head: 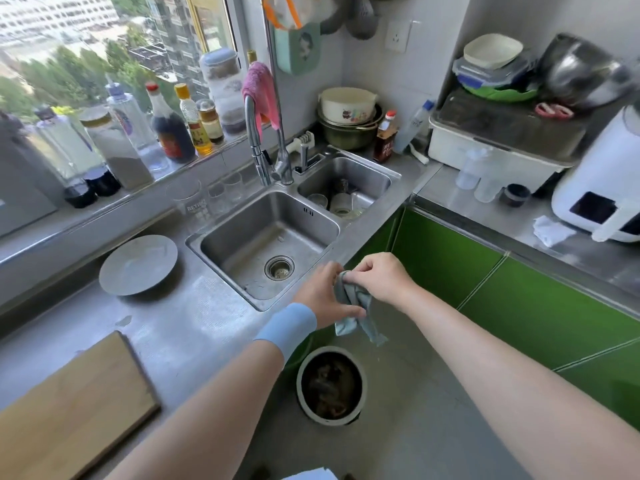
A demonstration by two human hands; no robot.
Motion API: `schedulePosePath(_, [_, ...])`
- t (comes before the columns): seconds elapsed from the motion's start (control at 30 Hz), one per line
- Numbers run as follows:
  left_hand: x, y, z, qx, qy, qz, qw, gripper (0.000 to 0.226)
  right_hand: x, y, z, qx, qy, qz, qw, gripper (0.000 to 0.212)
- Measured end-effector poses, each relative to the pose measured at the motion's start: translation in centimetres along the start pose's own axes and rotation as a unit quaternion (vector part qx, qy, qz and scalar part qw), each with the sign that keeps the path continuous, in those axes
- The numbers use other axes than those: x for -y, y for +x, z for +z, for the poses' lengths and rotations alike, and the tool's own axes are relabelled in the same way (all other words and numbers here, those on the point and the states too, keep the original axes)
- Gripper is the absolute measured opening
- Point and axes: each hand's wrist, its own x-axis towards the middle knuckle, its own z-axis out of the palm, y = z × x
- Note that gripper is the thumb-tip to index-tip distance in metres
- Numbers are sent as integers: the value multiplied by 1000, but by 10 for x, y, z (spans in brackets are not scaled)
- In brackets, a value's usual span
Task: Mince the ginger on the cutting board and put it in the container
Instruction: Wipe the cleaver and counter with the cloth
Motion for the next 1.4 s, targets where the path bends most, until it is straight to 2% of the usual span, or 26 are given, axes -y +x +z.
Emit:
schedulePosePath(0.1, [-3, 8, -4, -62, -54, -31, 996, 35, 6, 2, -6, -25, 22, -14, 999, 23])
schedulePosePath(0.2, [-3, 19, -18, -84, -53, -28, 995, 28, 9, 1, -17, -19, 20, -25, 999, 21])
schedulePosePath(0.27, [-4, 24, -30, -70, -1, -15, 997, 18, 8, 0, -27, 28, 4, -23, 999, 23])
schedulePosePath(0.33, [-4, 28, -38, -44, 58, -3, 997, 25, 9, -4, -38, 86, -65, -18, 994, 33])
schedulePosePath(0.4, [-5, 31, -43, -5, 68, -7, 998, 34, 10, -5, -45, 132, -136, -16, 982, 39])
schedulePosePath(0.5, [-1, 33, -43, 34, 50, -6, 998, 21, 12, 2, -46, 106, -136, -29, 985, 26])
schedulePosePath(0.6, [2, 29, -38, -26, 99, 122, 987, 79, 22, 9, -41, 70, -77, -32, 994, 25])
schedulePosePath(0.63, [0, 29, -36, -60, 120, 159, 978, 84, 27, 11, -39, 58, -64, -30, 996, 29])
schedulePosePath(0.7, [-5, 30, -34, -71, 100, 150, 981, 67, 34, 13, -35, 38, -56, -35, 997, 39])
schedulePosePath(0.77, [-12, 33, -35, -45, 49, 92, 994, 41, 38, 17, -32, 20, -60, -45, 997, 52])
schedulePosePath(0.83, [-10, 36, -40, -41, 18, 64, 997, 19, 39, 20, -34, 10, -64, -40, 997, 55])
schedulePosePath(0.9, [-9, 38, -47, -39, -1, 65, 997, 12, 40, 20, -39, 27, -62, -26, 997, 54])
schedulePosePath(1.03, [-12, 44, -53, -43, -5, 68, 997, 24, 37, 17, -47, 79, -191, -14, 978, 35])
schedulePosePath(1.1, [-9, 47, -56, -40, 4, 62, 997, 22, 31, 17, -52, 73, -187, -8, 980, 30])
schedulePosePath(1.2, [1, 52, -65, 10, 65, 72, 995, 16, 26, 19, -58, 25, -181, -3, 983, 13])
schedulePosePath(1.3, [11, 56, -79, 86, 161, 96, 978, 15, 31, 19, -58, 23, -86, 29, 996, 11])
schedulePosePath(1.33, [12, 58, -84, 95, 188, 103, 972, 18, 33, 20, -58, 32, -97, 28, 994, 10])
schedulePosePath(1.4, [11, 61, -94, 72, 249, 110, 959, 24, 34, 21, -58, 53, -188, 41, 980, 11])
